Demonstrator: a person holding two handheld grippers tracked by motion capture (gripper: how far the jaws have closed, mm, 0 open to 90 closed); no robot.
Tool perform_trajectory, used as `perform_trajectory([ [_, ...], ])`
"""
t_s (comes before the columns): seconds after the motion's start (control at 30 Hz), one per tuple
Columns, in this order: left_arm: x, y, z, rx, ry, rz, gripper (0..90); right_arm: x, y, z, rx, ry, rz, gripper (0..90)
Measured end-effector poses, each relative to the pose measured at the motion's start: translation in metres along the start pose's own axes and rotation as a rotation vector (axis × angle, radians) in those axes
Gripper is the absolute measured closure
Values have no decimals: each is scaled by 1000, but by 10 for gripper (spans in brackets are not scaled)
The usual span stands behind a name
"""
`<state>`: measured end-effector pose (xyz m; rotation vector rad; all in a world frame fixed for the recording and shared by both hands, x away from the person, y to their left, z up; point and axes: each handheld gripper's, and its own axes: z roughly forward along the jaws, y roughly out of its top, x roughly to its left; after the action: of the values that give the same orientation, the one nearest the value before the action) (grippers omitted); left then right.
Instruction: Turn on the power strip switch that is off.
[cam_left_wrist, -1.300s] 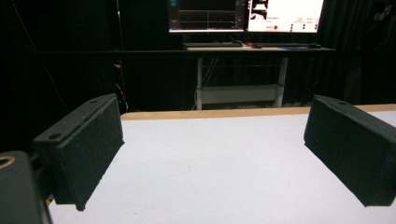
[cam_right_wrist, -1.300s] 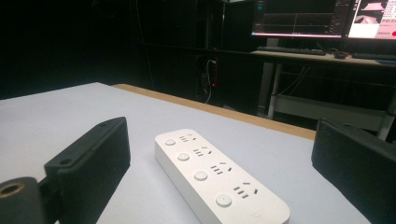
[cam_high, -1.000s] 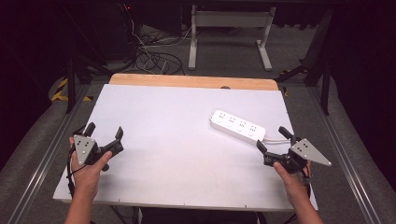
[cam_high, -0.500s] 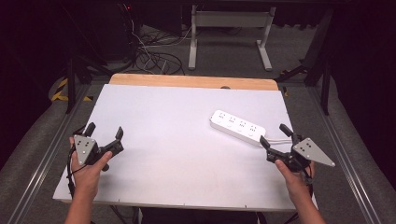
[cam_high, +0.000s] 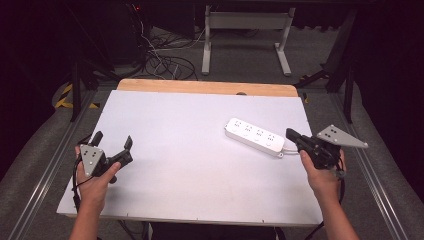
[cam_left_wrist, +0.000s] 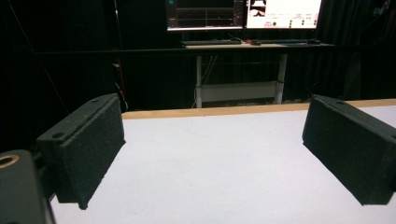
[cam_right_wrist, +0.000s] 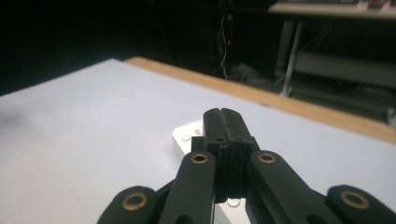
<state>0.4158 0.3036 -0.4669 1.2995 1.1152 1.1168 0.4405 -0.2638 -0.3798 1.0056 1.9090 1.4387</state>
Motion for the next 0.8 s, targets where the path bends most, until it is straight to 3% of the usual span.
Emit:
perform_trajectory([
  [0.07, 0, 0, 0, 2, 0, 4, 60, -1, 2, 5, 26, -12, 1, 900],
  [0.1, 0, 0, 0, 4, -1, 2, 61, -3, 3, 19, 95, -20, 14, 900],
  [0.27, 1, -1, 1, 4, -2, 7, 61, -9, -6, 62, 301, -72, 45, 900],
  [0.3, 1, -1, 1, 5, -5, 7, 61, -9, -6, 62, 301, -72, 45, 900],
  [0.33, 1, -1, 1, 6, -5, 4, 61, -12, -13, 77, 374, -95, 65, 900],
  [0.37, 1, -2, 2, 7, -3, 2, 61, -14, -16, 83, 405, -103, 67, 900],
  [0.47, 1, -2, 2, 8, -3, 3, 61, -15, -22, 94, 444, -106, 76, 900],
  [0.6, 2, -2, 2, 9, -3, 4, 61, -12, -28, 102, 481, -103, 49, 900],
  [0.8, 2, -2, 1, 12, -4, 5, 61, -14, -33, 106, 510, -114, 54, 900],
])
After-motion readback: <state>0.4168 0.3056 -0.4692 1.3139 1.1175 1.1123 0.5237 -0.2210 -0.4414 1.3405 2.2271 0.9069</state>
